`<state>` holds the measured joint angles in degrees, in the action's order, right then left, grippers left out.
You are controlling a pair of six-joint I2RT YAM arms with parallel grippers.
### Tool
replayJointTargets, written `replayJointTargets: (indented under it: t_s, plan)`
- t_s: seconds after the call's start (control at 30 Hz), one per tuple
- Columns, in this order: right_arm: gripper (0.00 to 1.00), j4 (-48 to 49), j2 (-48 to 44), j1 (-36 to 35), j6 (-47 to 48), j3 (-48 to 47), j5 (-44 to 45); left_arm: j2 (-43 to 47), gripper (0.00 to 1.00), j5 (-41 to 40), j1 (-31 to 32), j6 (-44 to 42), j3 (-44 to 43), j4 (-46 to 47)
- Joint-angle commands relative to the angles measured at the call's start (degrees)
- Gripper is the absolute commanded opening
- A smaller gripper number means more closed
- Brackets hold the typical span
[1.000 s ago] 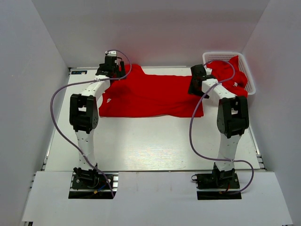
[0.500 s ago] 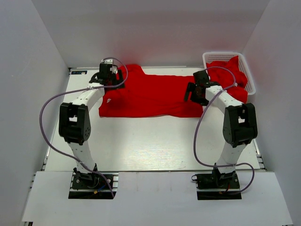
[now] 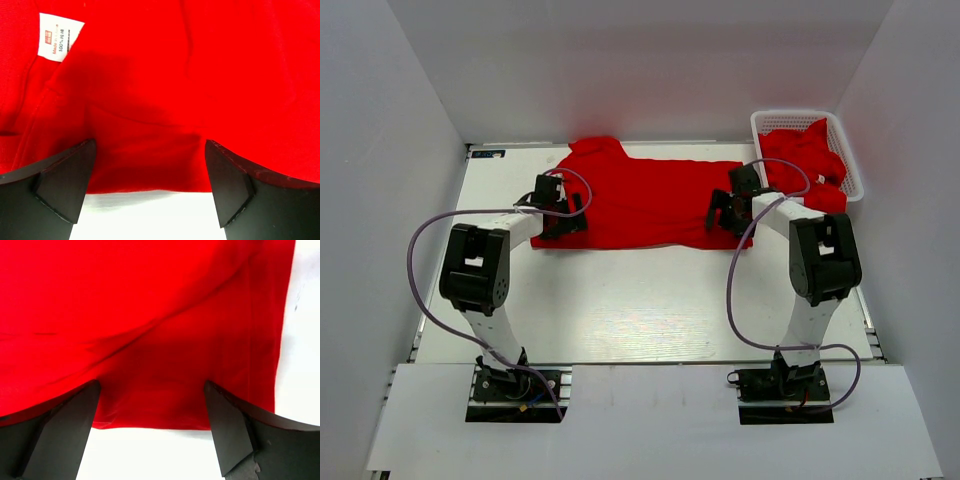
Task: Fold and stack the t-shirts
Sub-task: Fold the flattened tshirt in 1/3 of the way
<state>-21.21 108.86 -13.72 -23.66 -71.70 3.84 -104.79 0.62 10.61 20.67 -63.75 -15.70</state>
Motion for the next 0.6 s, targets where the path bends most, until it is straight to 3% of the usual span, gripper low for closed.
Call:
replayJointTargets:
  t_s: [0.0, 0.17, 0.33, 0.57]
  plan:
    - [0.9, 1.7, -0.1, 1.0, -1.6, 3.7, 0.3, -0.2, 1.0, -1.3, 0.1, 2.4, 2.7, -0.7]
    - [0.9, 2.2, -5.4, 2.0, -3.8, 14.4, 1.7, -0.2, 1.0, -4.3, -0.9, 5.2, 8.6, -2.8]
    - [0.9, 2.5, -10.4, 3.6, -4.8, 21.0, -5.0, 3.7, 1.0, -7.6, -1.6, 10.3, 14.3, -11.4]
    - [0.9, 0.4, -18.1, 3.9, -2.3, 30.3, -12.5, 18.7, 1.0, -3.6, -2.1, 20.5, 29.6, -22.3]
